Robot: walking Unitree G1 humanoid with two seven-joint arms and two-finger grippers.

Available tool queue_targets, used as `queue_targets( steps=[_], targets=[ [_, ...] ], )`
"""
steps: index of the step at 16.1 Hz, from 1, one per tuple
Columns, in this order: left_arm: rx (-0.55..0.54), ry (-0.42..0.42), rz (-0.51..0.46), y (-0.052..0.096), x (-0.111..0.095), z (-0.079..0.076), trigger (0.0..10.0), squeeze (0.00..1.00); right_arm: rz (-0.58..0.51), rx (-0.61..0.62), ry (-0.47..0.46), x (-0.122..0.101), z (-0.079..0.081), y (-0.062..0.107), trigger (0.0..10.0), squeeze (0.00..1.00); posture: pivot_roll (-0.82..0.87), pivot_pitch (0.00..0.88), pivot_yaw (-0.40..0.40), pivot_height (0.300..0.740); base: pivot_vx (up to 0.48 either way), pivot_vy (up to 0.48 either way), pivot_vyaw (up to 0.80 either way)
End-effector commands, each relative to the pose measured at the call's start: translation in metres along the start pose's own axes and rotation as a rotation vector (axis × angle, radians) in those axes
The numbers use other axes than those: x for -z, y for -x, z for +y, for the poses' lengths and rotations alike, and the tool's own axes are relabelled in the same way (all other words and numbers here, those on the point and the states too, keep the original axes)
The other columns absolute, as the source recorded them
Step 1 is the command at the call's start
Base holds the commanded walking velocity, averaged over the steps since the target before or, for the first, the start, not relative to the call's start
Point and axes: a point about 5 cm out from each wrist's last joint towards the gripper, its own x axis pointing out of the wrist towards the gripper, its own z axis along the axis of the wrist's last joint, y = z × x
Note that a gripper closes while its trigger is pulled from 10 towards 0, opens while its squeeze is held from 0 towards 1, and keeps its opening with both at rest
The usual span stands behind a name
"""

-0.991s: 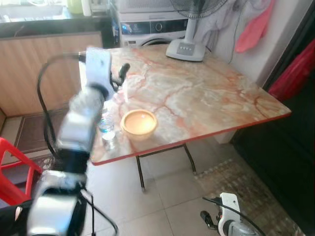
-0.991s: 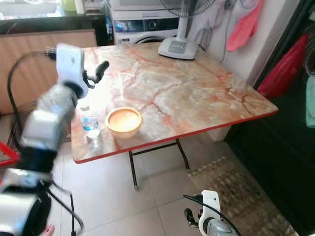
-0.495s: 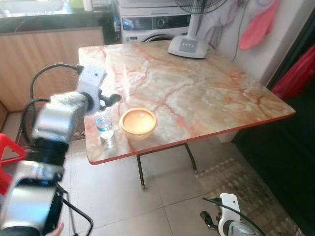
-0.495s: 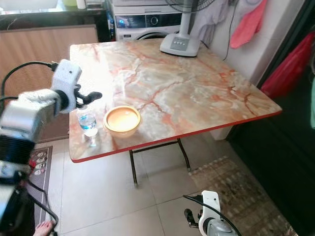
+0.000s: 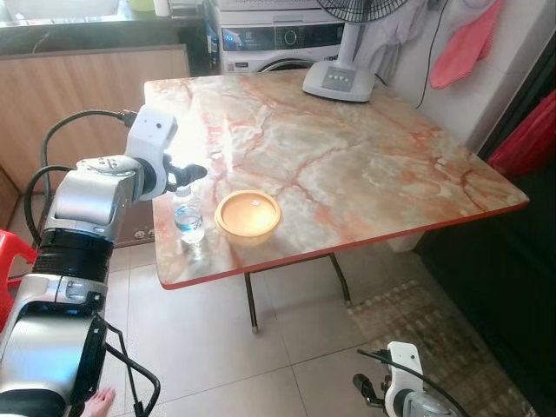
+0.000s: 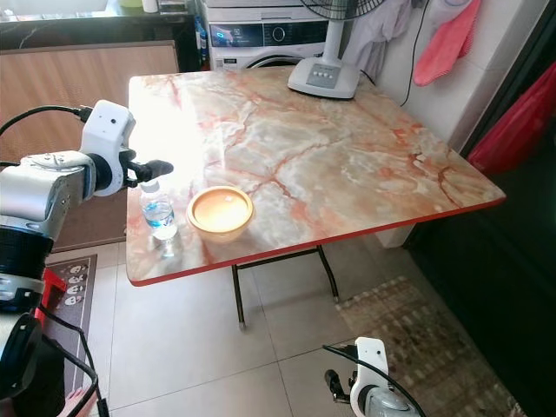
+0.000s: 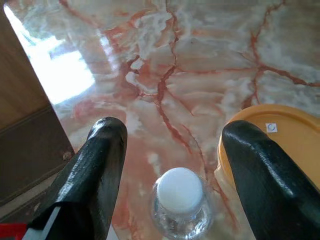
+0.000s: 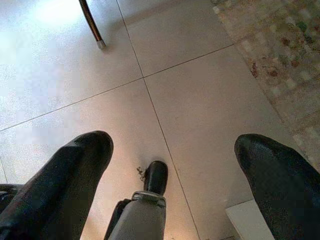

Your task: Restocking fridge

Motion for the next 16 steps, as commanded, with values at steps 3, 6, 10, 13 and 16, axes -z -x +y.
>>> queue_targets(
  steps=[3,6,10,13,16],
  targets=[
    [-0.039,-0.078,-0.391,0.015,-0.05,-0.006,10.0,0.0,-0.004,0.015,0.01,-0.002,-0.004,0.001,10.0,0.0,0.18,0.0,-0.068,0.74,0.0,0.0,0.0],
    [-0.227,-0.031,-0.576,0.019,-0.041,-0.011,10.0,0.0,-0.004,0.01,0.012,-0.001,-0.004,0.001,10.0,0.0,0.16,0.0,-0.067,0.74,0.0,0.0,0.0],
    [-0.335,-0.033,-0.71,0.019,-0.009,-0.016,10.0,0.0,-0.011,0.014,0.013,-0.002,-0.004,0.001,10.0,0.0,0.14,0.0,-0.064,0.74,0.0,0.0,0.0],
    [-0.407,-0.06,-0.701,0.021,0.002,-0.014,10.0,0.0,-0.01,0.017,0.017,-0.001,-0.005,0.001,10.0,0.0,0.14,0.0,-0.068,0.74,0.0,0.0,0.0],
    [-0.376,-0.068,-0.758,0.022,0.003,-0.02,10.0,0.0,-0.008,0.017,0.024,-0.001,-0.006,0.001,10.0,0.0,0.14,0.0,-0.071,0.74,0.0,0.0,0.0]
  ],
)
